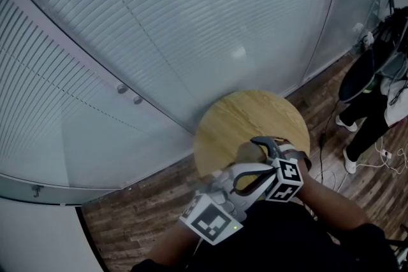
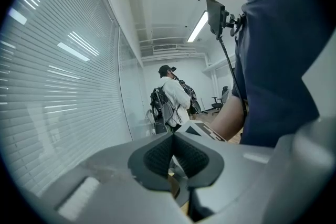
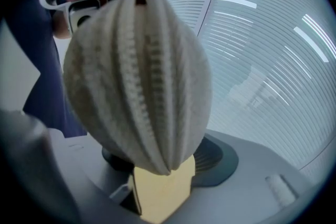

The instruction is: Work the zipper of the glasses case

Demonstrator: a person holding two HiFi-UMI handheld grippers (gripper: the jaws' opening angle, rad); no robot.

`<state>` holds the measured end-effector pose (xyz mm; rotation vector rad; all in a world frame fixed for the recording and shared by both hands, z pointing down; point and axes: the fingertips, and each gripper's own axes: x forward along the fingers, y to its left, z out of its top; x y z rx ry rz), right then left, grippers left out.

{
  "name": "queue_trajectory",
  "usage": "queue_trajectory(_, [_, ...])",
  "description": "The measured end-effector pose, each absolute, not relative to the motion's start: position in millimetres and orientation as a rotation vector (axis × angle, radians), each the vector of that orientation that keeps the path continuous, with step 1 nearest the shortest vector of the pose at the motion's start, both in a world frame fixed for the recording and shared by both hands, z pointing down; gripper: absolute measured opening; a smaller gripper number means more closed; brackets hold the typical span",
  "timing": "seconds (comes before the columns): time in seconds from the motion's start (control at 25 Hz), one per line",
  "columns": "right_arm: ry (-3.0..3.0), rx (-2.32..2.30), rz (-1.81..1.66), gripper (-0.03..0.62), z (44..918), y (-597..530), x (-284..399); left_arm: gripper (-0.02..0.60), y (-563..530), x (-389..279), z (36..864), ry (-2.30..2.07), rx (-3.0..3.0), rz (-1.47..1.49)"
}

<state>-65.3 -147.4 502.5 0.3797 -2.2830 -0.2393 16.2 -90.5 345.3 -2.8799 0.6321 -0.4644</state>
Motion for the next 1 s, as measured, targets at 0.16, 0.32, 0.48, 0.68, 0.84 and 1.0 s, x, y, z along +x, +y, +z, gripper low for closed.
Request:
queue_trajectory(0.16, [-2.421, 0.341, -0.055, 0.275, 498, -138, -65, 0.015, -91, 0, 330, 0.664, -2.778, -0.377])
queue_trajectory(0.32, [-2.498, 0.35, 0.089, 0.276, 495, -138, -50, 0.115, -100, -47, 336, 0.771, -2.729, -0.382])
queue_trajectory(0.48, [-2.561, 0.327, 0.146, 0.276, 476, -138, -44, 0.202, -103, -64, 357, 0.727, -2.78, -0.418])
queue_trajectory(0.68, [-2.559, 0.222, 0.027, 0.278, 457, -124, -51, 0.293, -99, -43, 371, 0.544, -2.823, -0.441])
queue_trajectory(0.84, [-2.474, 0.167, -0.115, 0.278, 461, -113, -51, 0.293, -96, -33, 373, 0.475, -2.844, -0.439])
queue_trajectory(1.0, [-2.436, 0.114, -0.167, 0.279, 466, -102, -52, 0.285, -86, -23, 389, 0.422, -2.852, -0.515])
